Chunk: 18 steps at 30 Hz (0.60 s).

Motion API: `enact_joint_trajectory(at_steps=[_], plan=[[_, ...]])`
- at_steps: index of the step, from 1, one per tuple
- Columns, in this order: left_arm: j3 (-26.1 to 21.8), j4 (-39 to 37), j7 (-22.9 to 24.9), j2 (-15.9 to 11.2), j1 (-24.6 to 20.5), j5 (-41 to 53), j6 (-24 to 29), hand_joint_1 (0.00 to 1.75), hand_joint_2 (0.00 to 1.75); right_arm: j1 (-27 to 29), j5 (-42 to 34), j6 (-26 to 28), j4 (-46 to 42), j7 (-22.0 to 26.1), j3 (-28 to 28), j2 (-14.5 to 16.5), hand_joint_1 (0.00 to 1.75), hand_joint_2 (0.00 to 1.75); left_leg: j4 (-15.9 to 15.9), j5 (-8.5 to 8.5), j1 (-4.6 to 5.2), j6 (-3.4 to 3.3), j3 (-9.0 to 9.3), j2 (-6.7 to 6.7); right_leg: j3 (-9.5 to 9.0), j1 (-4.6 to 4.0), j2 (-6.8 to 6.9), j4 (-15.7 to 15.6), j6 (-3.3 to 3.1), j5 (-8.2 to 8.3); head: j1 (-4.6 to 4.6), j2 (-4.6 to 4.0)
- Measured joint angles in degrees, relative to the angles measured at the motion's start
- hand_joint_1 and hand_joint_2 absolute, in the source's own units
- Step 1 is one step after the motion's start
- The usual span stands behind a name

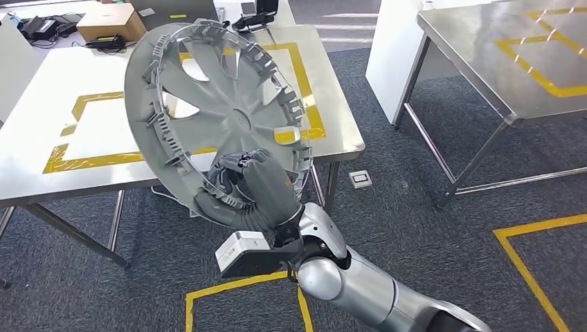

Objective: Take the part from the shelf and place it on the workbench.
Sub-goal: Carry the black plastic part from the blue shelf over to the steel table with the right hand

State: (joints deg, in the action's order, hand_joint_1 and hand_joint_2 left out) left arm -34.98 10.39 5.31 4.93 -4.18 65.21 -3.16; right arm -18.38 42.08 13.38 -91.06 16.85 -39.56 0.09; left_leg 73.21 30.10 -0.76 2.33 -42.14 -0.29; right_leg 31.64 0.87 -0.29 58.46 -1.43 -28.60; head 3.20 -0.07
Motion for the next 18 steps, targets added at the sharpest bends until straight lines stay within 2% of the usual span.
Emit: enact_joint_trajectory(at_steps=[1, 2, 3, 4, 7, 8, 9, 10, 12, 13, 14, 15, 17, 18], plan=[[0.0, 0.0, 0.0, 0.0, 0.0, 0.0, 0.0, 0.0, 1.75, 0.1, 0.0, 0.0, 0.0, 0.0, 0.0, 0.0, 1.75, 1.75, -3.9, -2.84, -0.06, -0.01, 1.3, 0.07, -0.65, 0.08, -0.05, 0.0, 0.21, -0.51, -0.01, 0.0], [0.0, 0.0, 0.0, -0.1, 0.0, 0.1, 0.0, 0.0, 1.75, 0.2, 0.0, 0.0, 0.0, 0.0, 0.0, 0.0, 1.75, 1.75, -7.8, -4.91, -0.03, -0.08, 2.88, 0.15, -1.12, 0.05, -0.08, 0.0, 0.5, -1.04, -0.06, 0.0], [0.0, 0.0, 0.0, -0.1, -0.1, 0.1, -0.1, 0.0, 1.75, 0.2, 0.1, 0.0, 0.0, 0.0, 0.0, 0.0, 1.75, 1.75, -11.1, -6.01, 0.05, -0.38, 4.29, 0.21, -1.39, -0.01, -0.13, 0.1, 0.84, -1.53, -0.2, 0.0], [0.0, 0.0, 0.0, -0.1, -0.1, 0.1, -0.1, 0.0, 1.75, 0.2, 0.2, 0.0, 0.0, 0.0, 0.0, 0.0, 1.75, 1.75, -13.1, -6.23, 0.14, -0.76, 5.19, 0.26, -1.51, -0.12, -0.16, 0.0, 1.19, -1.88, -0.24, 0.0], [0.0, 0.0, 0.0, 0.0, -0.2, 0.1, -0.3, 0.0, 1.75, -0.1, 0.6, -0.4, 0.3, -0.2, 0.1, -0.1, 1.75, 1.75, -14.2, -5.13, 0.27, -2.29, 5.93, 0.14, -1.96, -0.18, -0.15, 0.2, 2.15, -2.03, -0.04, 0.0], [0.0, 0.0, 0.1, 0.0, -0.2, 0.1, -0.3, 0.0, 1.75, -0.3, 0.6, -0.6, 0.4, -0.3, 0.1, -0.1, 1.75, 1.75, -14.3, -4.91, 0.23, -2.76, 6.28, 0.08, -1.78, -0.12, -0.09, 1.1, 2.37, -2.15, 0.04, 0.0], [0.0, 0.0, 0.1, 0.0, -0.2, 0.1, -0.4, 0.0, 1.75, -0.5, 0.6, -0.8, 0.7, -0.4, 0.1, -0.1, 1.75, 1.75, -14.4, -4.69, 0.21, -3.16, 6.7, 0.02, -0.79, -0.06, -0.03, 3.1, 2.54, -2.67, 0.12, 0.0], [0.0, 0.0, 0.1, 0.0, -0.2, 0.1, -0.4, 0.0, 1.75, -0.8, 0.5, -1.1, 1.0, -0.5, 0.2, -0.1, 1.75, 1.75, -14.4, -4.45, 0.2, -3.46, 7.07, -0.02, 0.98, -0.03, 0.02, 6.0, 2.69, -3.53, 0.22, 0.0], [0.0, 0.0, 0.2, 0.0, -0.2, 0.1, -0.4, 0.0, 1.75, -1.2, 0.4, -1.5, 2.0, -0.6, 0.2, -0.1, 1.75, 1.75, -14.4, -3.79, 0.34, -3.82, 7.63, -0.08, 5.9, -0.06, 0.04, 13.3, 2.91, -6.07, 0.32, 0.0], [-0.1, 0.0, 0.2, 0.0, -0.2, 0.1, -0.4, 0.0, 1.75, -1.4, 0.2, -1.7, 2.5, -0.6, 0.3, -0.1, 1.75, 1.75, -14.4, -3.41, 0.44, -3.86, 8.0, -0.14, 7.95, -0.07, 0.04, 15.5, 2.91, -6.84, 0.33, 0.0], [-0.1, -0.1, 0.2, 0.0, -0.1, 0.1, -0.4, 0.0, 1.75, -1.5, 0.1, -1.9, 3.0, -0.6, 0.3, -0.1, 1.75, 1.75, -14.4, -2.98, 0.52, -3.85, 8.5, -0.23, 9.17, -0.08, 0.04, 16.0, 2.83, -6.65, 0.37, 0.0], [-0.1, -0.1, 0.2, 0.0, 0.0, 0.0, -0.4, 0.0, 1.75, -1.7, -0.1, -2.0, 3.4, -0.6, 0.3, -0.1, 1.75, 1.75, -14.4, -2.55, 0.58, -3.8, 9.05, -0.33, 9.49, -0.1, 0.04, 14.9, 2.66, -5.46, 0.39, 0.0], [-0.1, -0.1, 0.2, 0.1, 0.0, 0.0, -0.4, 0.0, 1.75, -2.0, -0.2, -2.1, 4.0, -0.7, 0.4, -0.1, 1.75, 1.75, -14.4, -2.0, 0.64, -3.69, 9.82, -0.47, 8.99, -0.13, 0.05, 11.8, 2.4, -3.01, 0.43, 0.0], [-0.1, -0.1, 0.2, 0.1, 0.0, 0.0, -0.4, 0.0, 1.75, -2.1, -0.3, -2.1, 4.1, -0.7, 0.4, -0.1, 1.75, 1.75, -14.4, -1.91, 0.65, -3.67, 9.96, -0.49, 8.75, -0.14, 0.05, 11.0, 2.32, -2.43, 0.42, 0.0]])
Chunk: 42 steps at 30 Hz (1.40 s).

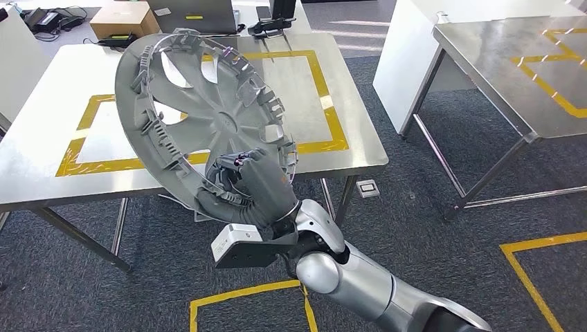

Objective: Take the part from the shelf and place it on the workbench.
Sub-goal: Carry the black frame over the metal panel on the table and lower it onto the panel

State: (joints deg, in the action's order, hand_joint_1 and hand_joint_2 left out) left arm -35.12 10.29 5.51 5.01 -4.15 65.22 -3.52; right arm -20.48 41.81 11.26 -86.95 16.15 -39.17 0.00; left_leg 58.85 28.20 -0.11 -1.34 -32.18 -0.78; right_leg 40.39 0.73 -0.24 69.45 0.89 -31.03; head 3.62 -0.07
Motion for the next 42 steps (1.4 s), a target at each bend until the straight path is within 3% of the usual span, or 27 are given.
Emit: enact_joint_trajectory(at_steps=[1, 2, 5, 7, 10, 12, 13, 14, 16, 17, 18, 19, 22, 24, 26, 27, 28, 29, 31, 33, 36, 38, 40, 42], plan=[[0.0, 0.0, 0.0, 0.0, 0.0, 0.0, 0.0, 0.0, 1.75, 0.0, 0.0, 0.0, 0.1, 0.0, 0.0, 0.0, 1.75, 1.75, 0.0, 0.05, 0.0, 0.01, 0.08, -0.01, -0.15, -0.01, 0.0, -0.4, -0.03, 0.31, 0.0, 0.0], [0.0, 0.0, 0.0, 0.0, 0.0, 0.0, 0.0, 0.0, 1.75, -0.2, -0.1, -0.1, 0.5, -0.1, 0.0, 0.0, 1.75, 1.75, 0.0, 0.34, 0.02, 0.12, 0.46, -0.03, -0.89, -0.13, 0.01, -3.0, -0.3, 2.12, -0.01, 0.0], [0.0, 0.0, -0.1, 0.1, -0.2, 0.5, 0.0, 0.0, 1.75, -2.2, -0.8, -0.5, 3.8, -0.7, 0.9, 0.1, 1.75, 1.75, 0.3, 1.55, 0.1, 1.59, 2.0, -0.15, -3.99, -0.61, -0.04, -10.7, -1.75, 6.16, -0.17, 0.0], [0.0, 0.0, -0.2, 0.2, -0.4, 0.8, -0.1, 0.0, 1.75, -3.2, -1.4, -0.4, 5.5, -0.9, 1.6, 0.3, 1.75, 1.75, 2.6, 1.96, 0.08, 2.35, 1.24, -0.05, -5.46, -0.44, -0.02, -11.1, -2.52, 5.46, -0.33, 0.0], [0.0, 0.0, -0.2, 0.3, -0.6, 0.9, -0.1, 0.0, 1.75, -3.7, -1.6, -0.3, 7.2, -0.9, 2.0, 0.4, 1.75, 1.75, 12.6, 4.9, -0.19, 3.16, -5.0, 0.21, -7.0, -0.33, 0.02, -11.2, -3.04, 4.27, -0.56, 0.0], [0.0, 0.0, -0.2, 0.3, -0.5, 0.9, -0.1, 0.0, 1.75, -3.8, -1.6, -0.3, 8.0, -0.9, 2.3, 0.5, 1.75, 1.75, 16.1, 6.79, -0.3, 3.39, -8.64, 0.33, -8.14, -0.32, -0.11, -11.2, -3.02, 3.23, -0.55, 0.0], [0.0, 0.0, -0.2, 0.2, -0.4, 0.9, -0.1, 0.0, 1.75, -3.8, -1.6, -0.3, 8.3, -0.9, 2.4, 0.5, 1.75, 1.75, 15.2, 6.24, -0.33, 3.37, -9.11, 0.39, -8.89, -0.3, -0.18, -11.2, -2.96, 2.64, -0.57, 0.0], [0.0, 0.0, -0.2, 0.2, -0.4, 0.9, -0.1, 0.0, 1.75, -3.8, -1.6, -0.3, 8.5, -0.9, 2.5, 0.5, 1.75, 1.75, 12.2, 4.31, -0.36, 3.32, -8.68, 0.44, -9.77, -0.26, -0.23, -11.2, -2.85, 1.98, -0.56, 0.0], [0.0, 0.0, -0.2, 0.2, -0.3, 0.9, -0.2, 0.0, 1.75, -3.9, -1.6, -0.3, 9.0, -0.9, 2.7, 0.5, 1.75, 1.75, 4.6, -1.79, -0.32, 3.02, -7.06, 0.6, -11.14, -0.28, -0.28, -11.1, -2.42, 0.61, -0.66, 0.0], [0.0, 0.0, -0.2, 0.1, -0.3, 0.9, -0.2, 0.0, 1.75, -4.0, -1.7, -0.4, 9.3, -0.8, 2.7, 0.6, 1.75, 1.75, 1.9, -3.94, -0.19, 2.67, -6.41, 0.67, -11.52, -0.33, -0.34, -11.1, -2.1, 0.03, -0.72, 0.0], [0.0, 0.0, -0.1, 0.1, -0.2, 0.9, -0.2, 0.0, 1.75, -4.2, -1.9, -0.4, 9.7, -0.7, 2.7, 0.6, 1.75, 1.75, 0.5, -5.18, -0.05, 2.24, -6.19, 0.69, -11.73, -0.38, -0.41, -11.1, -1.73, -0.34, -0.75, 0.0], [0.0, 0.0, -0.1, 0.1, -0.2, 0.9, -0.2, 0.0, 1.75, -4.6, -2.2, -0.3, 10.0, -0.5, 2.7, 0.7, 1.75, 1.75, 0.2, -5.08, 0.08, 1.76, -6.11, 0.72, -11.96, -0.44, -0.51, -11.0, -1.36, -0.46, -0.78, 0.0], [0.0, 0.0, -0.1, 0.1, -0.2, 0.9, -0.1, 0.0, 1.75, -5.8, -3.1, -0.1, 10.9, 0.3, 2.7, 0.9, 1.75, 1.75, -0.4, -4.68, -0.04, 0.52, -4.88, 0.56, -10.64, -0.36, -0.41, -8.3, -0.57, 0.02, -0.59, 0.0], [0.0, 0.0, -0.1, 0.1, -0.2, 0.9, -0.1, 0.0, 1.75, -6.2, -3.4, 0.1, 11.7, 0.6, 2.7, 1.1, 1.75, 1.75, -0.7, -4.1, -0.12, -0.08, -3.98, 0.43, -6.55, -0.25, -0.21, -2.0, -0.15, -0.8, -0.39, 0.0], [0.0, 0.0, -0.1, 0.0, -0.2, 0.9, -0.1, 0.0, 1.75, -6.9, -3.4, 0.0, 13.0, 0.5, 2.7, 1.1, 1.75, 1.75, -0.8, -3.25, -0.08, -0.3, -3.19, 0.27, -1.6, -0.23, -0.18, 4.1, 0.18, -3.68, -0.3, 0.0], [0.0, 0.0, -0.2, 0.0, -0.2, 1.1, -0.1, 0.0, 1.75, -7.5, -3.4, -0.3, 14.0, 0.2, 2.7, 1.2, 1.75, 1.75, -0.7, -2.74, -0.06, -0.28, -2.66, 0.16, 0.15, -0.22, -0.17, 5.4, 0.26, -4.77, -0.27, 0.0], [0.0, 0.0, -0.2, 0.0, -0.2, 1.3, -0.2, 0.0, 1.75, -8.6, -3.2, -0.7, 15.5, -0.2, 2.7, 1.3, 1.75, 1.75, -0.7, -2.21, -0.05, -0.2, -2.0, 0.08, 1.03, -0.22, -0.15, 5.0, 0.24, -4.73, -0.24, 0.0], [0.0, 0.0, -0.2, 0.0, -0.3, 1.5, -0.3, 0.0, 1.75, -10.1, -3.0, -1.3, 17.4, -0.8, 2.7, 1.6, 1.75, 1.75, -0.7, -1.64, -0.06, -0.07, -1.25, 0.01, 1.06, -0.22, -0.13, 2.8, 0.16, -3.24, -0.22, 0.0], [0.0, 0.0, -0.2, 0.0, -0.7, 2.2, -0.5, 0.0, 1.75, -14.4, -2.0, -2.6, 22.9, -2.4, 2.7, 2.4, 1.75, 1.75, -0.5, -0.5, 0.01, 0.35, -0.02, -0.01, -0.25, -0.25, 0.02, -4.7, -0.13, 3.14, -0.2, 0.0], [0.0, 0.0, -0.1, 0.1, -1.6, 3.0, -0.7, 0.0, 1.75, -19.9, -0.5, -3.6, 30.3, -4.0, 2.7, 3.6, 1.75, 1.75, -0.5, 0.36, 0.18, 0.97, 0.29, -0.04, -1.09, -0.49, 0.18, -9.8, -0.69, 7.37, -0.22, 0.0], [0.1, 0.0, 0.3, 0.0, -2.8, 3.7, -0.8, 0.0, 1.75, -28.7, 1.5, -5.2, 41.8, -6.5, 2.7, 5.6, 1.75, 1.75, -0.4, 0.69, 0.27, 2.08, 0.61, -0.02, -1.63, -0.52, 0.21, -11.0, -1.9, 7.91, -0.19, 0.0], [0.1, 0.0, 0.7, 0.0, -3.3, 3.9, -0.9, 0.0, 1.75, -33.5, 2.3, -6.6, 48.0, -8.5, 2.8, 6.8, 1.75, 1.75, 2.4, 0.93, 0.18, 2.74, -0.62, 0.15, -2.6, -0.37, 0.23, -11.1, -2.76, 7.66, -0.23, 0.0], [0.1, -0.1, 1.2, 0.1, -3.7, 4.0, -1.1, 0.0, 1.75, -36.9, 2.9, -7.8, 53.2, -10.7, 2.8, 8.0, 1.75, 1.75, 9.3, 2.51, -0.01, 3.29, -4.79, 0.36, -3.48, -0.38, 0.17, -11.2, -3.35, 6.99, -0.32, 0.0], [0.1, -0.1, 1.4, 0.1, -3.7, 4.2, -1.3, 0.0, 1.75, -38.9, 3.2, -8.7, 57.2, -12.6, 2.8, 9.0, 1.75, 1.75, 14.7, 4.97, -0.16, 3.63, -8.99, 0.43, -4.39, -0.45, 0.02, -11.2, -3.5, 6.15, -0.32, 0.0]])
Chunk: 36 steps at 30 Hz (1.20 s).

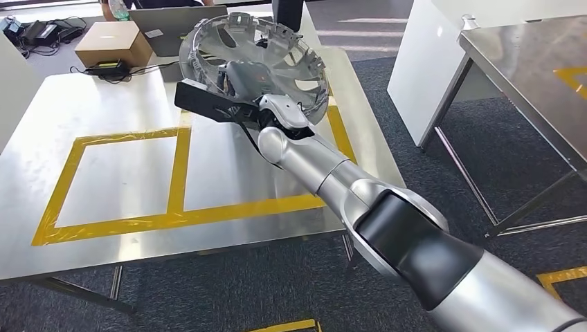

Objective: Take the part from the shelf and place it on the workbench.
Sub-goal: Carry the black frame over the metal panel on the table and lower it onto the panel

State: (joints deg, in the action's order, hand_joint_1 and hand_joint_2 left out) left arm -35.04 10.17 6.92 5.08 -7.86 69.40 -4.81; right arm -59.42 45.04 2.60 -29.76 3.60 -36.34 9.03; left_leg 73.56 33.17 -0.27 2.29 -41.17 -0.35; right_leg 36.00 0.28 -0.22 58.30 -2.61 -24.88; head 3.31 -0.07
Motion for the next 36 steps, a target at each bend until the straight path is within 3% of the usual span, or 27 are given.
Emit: enact_joint_trajectory(at_steps=[1, 2, 4, 6, 8, 10, 13, 17, 25, 32, 36], plan=[[0.0, 0.0, 0.0, 0.0, 0.0, 0.1, 0.0, 0.0, 1.75, -0.7, 0.0, -0.2, 1.5, -0.6, 0.0, 0.3, 1.75, 1.75, 0.2, 0.27, -0.02, -0.01, -1.0, 0.01, -0.55, 0.0, -0.08, 0.0, 0.03, -0.46, 0.0, 0.0], [0.0, 0.0, -0.1, -0.1, 0.1, 0.1, -0.1, 0.0, 1.75, -1.3, 0.0, -0.4, 2.8, -1.0, 0.0, 0.6, 1.75, 1.75, -1.5, -0.84, -0.03, -0.12, -1.06, 0.03, -1.12, 0.0, -0.17, 0.0, 0.1, -0.92, 0.01, 0.0], [0.0, 0.0, -0.2, -0.3, 0.2, -0.1, -0.1, 0.0, 1.75, -2.3, 0.0, -0.6, 4.8, -1.4, 0.1, 1.1, 1.75, 1.75, -9.3, -6.59, 0.02, -0.55, 0.68, 0.06, -2.19, 0.01, -0.31, 0.1, 0.36, -1.83, -0.01, 0.0], [0.0, -0.1, 0.0, -0.5, 0.3, -0.1, 0.0, 0.0, 1.75, -3.0, 0.1, -1.0, 6.5, -1.5, 0.1, 1.5, 1.75, 1.75, -15.1, -10.8, 0.31, -1.1, 2.28, 0.07, -2.7, -0.08, -0.55, 0.2, 0.87, -2.56, -0.05, 0.0], [0.0, -0.1, 0.4, -0.5, 0.5, 0.0, 0.2, 0.0, 1.75, -3.5, 0.2, -1.2, 7.6, -1.6, 0.1, 1.8, 0.87, 0.87, -16.1, -11.4, 0.55, -1.59, 2.68, 0.04, -2.77, -0.12, -0.71, 0.1, 1.45, -2.96, -0.05, 0.0], [0.0, -0.2, 0.7, -0.5, 0.6, 0.3, 0.4, 0.0, 1.75, -4.4, 0.2, -1.2, 8.4, -1.6, 0.1, 2.1, 0.0, 0.0, -16.4, -11.96, 0.49, -1.63, 2.81, -0.05, -2.73, -0.18, -0.72, -0.1, 1.6, -2.69, 0.04, 0.0], [0.2, -0.2, 1.7, -0.5, 0.6, 1.0, 1.5, 0.0, 1.75, -5.7, 0.4, -1.2, 9.5, -1.6, 0.1, 2.4, 0.0, 0.0, -16.7, -11.99, 0.43, -1.8, 2.9, -0.26, -2.92, -0.31, -0.66, -0.5, 1.39, -2.39, 0.21, 0.0], [0.2, -0.2, 1.6, -0.5, 0.7, 0.6, 2.8, 0.0, 0.0, -6.0, 0.7, -0.9, 10.1, -1.5, 0.1, 2.5, 0.0, 0.0, -16.5, -11.65, 0.46, -2.3, 2.94, -0.36, -3.57, -0.33, -0.47, -1.4, 1.55, -2.98, 0.24, 0.0], [0.2, -0.2, 1.1, -0.5, 0.7, 0.2, 3.0, 0.0, 0.0, -6.9, 0.6, 0.6, 10.3, -0.3, 0.5, 2.5, 0.0, 0.0, -16.3, -11.75, 0.45, -2.64, 3.05, -0.32, -3.7, -0.33, -0.36, -1.4, 2.41, -2.82, 0.22, 0.0], [0.1, -0.3, 1.3, -0.5, 0.9, -0.2, 3.1, 0.0, 0.0, -7.6, -0.2, 2.4, 10.1, 1.9, 1.6, 2.5, 0.0, 0.0, -16.3, -11.92, 0.42, -2.57, 3.13, -0.33, -3.78, -0.36, -0.33, -1.3, 2.45, -2.71, 0.21, 0.0], [0.1, -0.3, 1.7, -0.6, 1.1, -0.4, 3.2, 0.0, 0.0, -7.6, -4.6, 6.0, 8.2, 6.7, 3.3, 2.6, 0.0, 0.0, -16.0, -11.54, 0.7, -2.95, 3.02, -0.33, -3.83, -0.08, -0.29, -1.3, 2.87, -2.78, 0.2, 0.0]])
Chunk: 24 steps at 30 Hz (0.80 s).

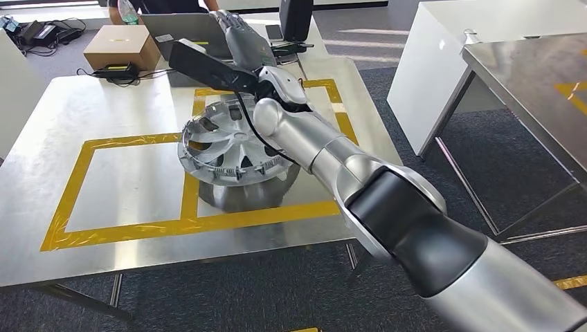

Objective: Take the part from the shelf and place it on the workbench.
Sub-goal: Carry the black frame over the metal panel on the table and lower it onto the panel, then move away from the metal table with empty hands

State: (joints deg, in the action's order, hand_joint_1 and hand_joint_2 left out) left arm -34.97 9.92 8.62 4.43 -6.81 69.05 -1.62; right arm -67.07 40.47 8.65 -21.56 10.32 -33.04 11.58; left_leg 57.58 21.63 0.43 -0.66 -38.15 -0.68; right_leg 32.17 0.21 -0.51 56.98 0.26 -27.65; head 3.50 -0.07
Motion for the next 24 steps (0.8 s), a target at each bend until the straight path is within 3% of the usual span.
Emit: enact_joint_trajectory(at_steps=[3, 4, 5, 7, 9, 10, 11, 13, 14, 15, 18, 19, 21, 23, 24], plan=[[-0.1, 0.0, -0.1, -0.1, 0.5, 0.0, -0.2, 0.0, 0.0, 0.3, -5.1, 2.9, -4.9, 4.8, 2.7, -0.1, 0.0, 0.0, -0.3, -0.18, -0.2, -0.33, 0.32, 0.15, -0.1, -0.01, -0.06, 0.3, 0.41, -0.28, -0.02, 0.0], [-0.1, 0.0, -0.2, -0.1, 0.6, 0.0, -0.4, 0.0, 0.0, 0.8, -6.8, 3.6, -7.5, 5.8, 3.7, -0.4, 0.0, 0.0, -0.6, -0.36, -0.39, -0.46, 0.52, 0.26, 0.19, -0.05, -0.06, 1.2, 0.57, -1.08, 0.04, 0.0], [-0.1, 0.0, -0.4, -0.1, 0.7, 0.1, -0.5, 0.0, 0.0, 1.6, -8.4, 4.1, -10.4, 6.6, 4.6, -0.8, 0.0, 0.0, -0.9, -0.46, -0.58, -0.59, 0.69, 0.37, 0.97, -0.06, -0.05, 3.3, 0.74, -2.57, 0.13, 0.0], [-0.1, 0.0, -0.8, -0.1, 0.7, 0.5, -0.8, 0.0, 0.0, 4.2, -11.2, 4.7, -16.8, 7.5, 5.9, -2.1, 0.0, 0.0, -1.0, -0.5, -0.7, -0.74, 0.78, 0.43, 3.99, 0.15, 0.02, 10.4, 1.07, -6.64, 0.28, 0.0], [-0.1, 0.0, -1.2, -0.2, 0.8, 0.9, -1.1, 0.0, 0.0, 7.6, -14.4, 5.3, -22.9, 8.7, 6.7, -3.6, 0.0, 0.0, -0.9, -0.51, -0.79, -0.72, 0.64, 0.38, 6.5, 0.52, 0.06, 16.0, 1.35, -8.59, 0.33, 0.0], [-0.1, 0.0, -1.4, -0.2, 0.8, 1.1, -1.2, 0.0, 0.0, 9.3, -15.7, 5.5, -25.5, 9.4, 7.1, -4.2, 0.0, 0.0, -0.7, -0.55, -0.88, -0.6, 0.45, 0.36, 6.43, 0.71, 0.1, 15.9, 1.47, -7.92, 0.37, 0.0], [-0.1, 0.0, -1.5, -0.2, 0.8, 1.2, -1.3, 0.0, 0.0, 10.6, -16.8, 5.8, -28.1, 10.0, 7.4, -4.7, 0.0, 0.0, -0.4, -0.59, -1.0, -0.4, 0.17, 0.38, 5.27, 0.91, 0.17, 13.6, 1.61, -6.39, 0.38, 0.0], [-0.1, 0.0, -1.6, -0.2, 0.8, 1.2, -1.4, 0.0, 0.0, 12.3, -17.7, 6.1, -32.1, 10.6, 7.9, -5.3, 0.0, 0.0, 0.3, -0.7, -1.2, 0.31, -0.51, 0.51, 1.36, 1.15, 0.3, 6.3, 1.87, -3.16, 0.41, 0.0], [-0.1, 0.0, -1.6, -0.2, 0.7, 1.2, -1.4, 0.0, 0.0, 12.8, -17.8, 6.2, -33.6, 10.7, 8.1, -5.4, 0.0, 0.0, 0.6, -0.76, -1.23, 0.76, -0.71, 0.55, 0.21, 1.11, 0.24, 4.1, 1.7, -2.02, 0.47, 0.0], [-0.1, 0.0, -1.6, -0.3, 0.7, 1.3, -1.4, 0.0, 0.0, 13.2, -17.9, 6.2, -35.0, 10.7, 8.2, -5.6, 0.0, 0.0, 0.9, -0.88, -1.21, 1.22, -0.87, 0.56, -0.26, 1.04, 0.15, 3.0, 1.34, -1.65, 0.5, 0.0], [-0.1, 0.0, -1.6, -0.3, 0.7, 1.3, -1.4, 0.0, 0.0, 14.1, -18.2, 6.9, -37.9, 11.1, 8.4, -5.9, 0.0, 0.0, 0.9, -1.39, -1.26, 2.61, -1.18, 0.53, 0.7, 0.83, -0.01, 3.0, -0.5, -1.15, 0.55, 0.0], [-0.1, 0.0, -1.7, -0.3, 0.7, 1.3, -1.4, 0.0, 0.0, 14.3, -18.4, 7.5, -38.6, 11.4, 8.4, -6.0, 0.0, 0.0, 1.4, -0.69, -1.34, 2.97, -1.55, 0.55, 1.06, 0.81, 0.02, 3.0, -1.04, -0.71, 0.53, 0.0], [-0.1, 0.0, -1.8, -0.3, 0.7, 1.6, -1.4, 0.0, 0.0, 14.7, -18.9, 9.1, -40.1, 12.3, 8.5, -6.0, 0.0, 0.0, 5.8, 3.58, -1.42, 3.33, -3.14, 0.58, 2.0, 0.81, 0.1, 2.9, -1.87, 0.31, 0.44, 0.0], [-0.1, 0.0, -1.8, -0.3, 0.6, 1.8, -1.4, 0.0, 0.0, 15.2, -19.3, 10.3, -41.6, 12.5, 8.5, -6.1, 0.0, 0.0, 13.5, 8.84, -1.38, 3.42, -5.09, 0.58, 3.21, 0.55, 0.1, 2.9, -2.25, 1.3, 0.38, 0.0], [-0.1, 0.0, -1.7, -0.3, 0.6, 1.8, -1.4, 0.0, 0.0, 15.5, -19.4, 10.7, -42.2, 12.4, 8.5, -6.1, 0.0, 0.0, 16.3, 10.16, -1.35, 3.36, -5.4, 0.57, 3.87, 0.38, 0.1, 2.9, -2.34, 1.8, 0.39, 0.0]])
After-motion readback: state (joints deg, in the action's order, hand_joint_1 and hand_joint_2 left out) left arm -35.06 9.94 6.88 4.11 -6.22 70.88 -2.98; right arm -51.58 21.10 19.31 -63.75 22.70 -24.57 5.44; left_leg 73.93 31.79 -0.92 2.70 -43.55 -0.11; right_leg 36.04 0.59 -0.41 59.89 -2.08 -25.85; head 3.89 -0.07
